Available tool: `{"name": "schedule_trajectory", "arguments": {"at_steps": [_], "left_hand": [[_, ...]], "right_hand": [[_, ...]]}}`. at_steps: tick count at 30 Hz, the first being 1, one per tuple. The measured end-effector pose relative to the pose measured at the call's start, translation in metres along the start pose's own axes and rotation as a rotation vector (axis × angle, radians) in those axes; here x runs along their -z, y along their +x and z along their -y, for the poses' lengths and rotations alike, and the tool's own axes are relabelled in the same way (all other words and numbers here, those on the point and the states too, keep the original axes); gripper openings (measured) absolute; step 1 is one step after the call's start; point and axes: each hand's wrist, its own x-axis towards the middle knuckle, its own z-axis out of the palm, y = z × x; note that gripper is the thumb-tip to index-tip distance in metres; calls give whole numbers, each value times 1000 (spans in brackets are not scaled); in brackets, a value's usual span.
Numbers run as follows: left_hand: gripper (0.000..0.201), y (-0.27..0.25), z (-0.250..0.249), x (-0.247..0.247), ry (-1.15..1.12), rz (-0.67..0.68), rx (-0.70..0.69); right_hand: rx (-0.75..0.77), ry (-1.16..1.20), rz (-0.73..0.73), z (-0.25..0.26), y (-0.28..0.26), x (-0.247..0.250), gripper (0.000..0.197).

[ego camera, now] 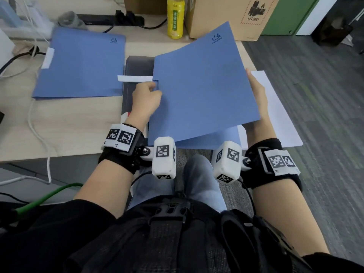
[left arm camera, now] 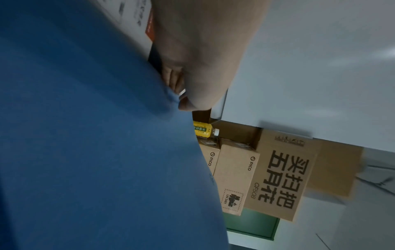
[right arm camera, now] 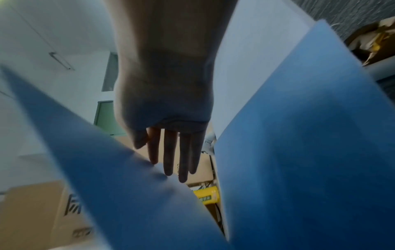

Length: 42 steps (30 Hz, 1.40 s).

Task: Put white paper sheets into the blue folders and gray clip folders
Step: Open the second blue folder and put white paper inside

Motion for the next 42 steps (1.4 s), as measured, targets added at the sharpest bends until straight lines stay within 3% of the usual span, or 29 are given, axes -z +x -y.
{"name": "schedule_trajectory", "arguments": {"at_steps": [1, 4, 7, 10, 12, 14, 16, 22, 26, 28, 30, 37, 42], "left_hand": [[13, -1, -1, 1, 16, 21, -8], [20, -6, -6, 6, 32, 100, -45], [30, -8, -7, 14, 61, 141, -50], [33, -8, -4, 26, 26, 254, -63], [28, -14, -3, 38, 4, 334, -93], [34, -20, -3, 47, -21, 387, -97], [39, -29, -5, 59, -41, 411, -92], [22, -57, -9, 104, -177, 323, -102], [33, -58, 9, 133, -121, 86, -22], [27, -52, 30, 144, -234, -33, 87], [38, -51, 42, 151, -364, -99, 129], [31, -35, 53, 188, -647, -187, 178], [17, -33, 71, 209, -431, -209, 84]], "right_hand": [[11, 10, 5, 2, 0, -4, 27], [57, -44, 27, 5, -2, -18, 41], [115, -195, 17, 5, -4, -39, 24], [232, -167, 170, 10, -5, -66, 21], [242, -180, 263, 11, -9, -88, 25], [243, -269, 311, 7, -11, -105, 16], [238, -398, 359, -3, -11, -121, 30], [220, -553, 435, -27, -11, -159, 29], [248, -743, 461, -49, -4, -179, 41], [259, -887, 477, -59, -3, -189, 48], [252, -1055, 477, -69, -2, -197, 60], [-97, -1297, 404, -92, 0, -206, 105], [-194, -1359, 398, -104, 2, -202, 115]]}}
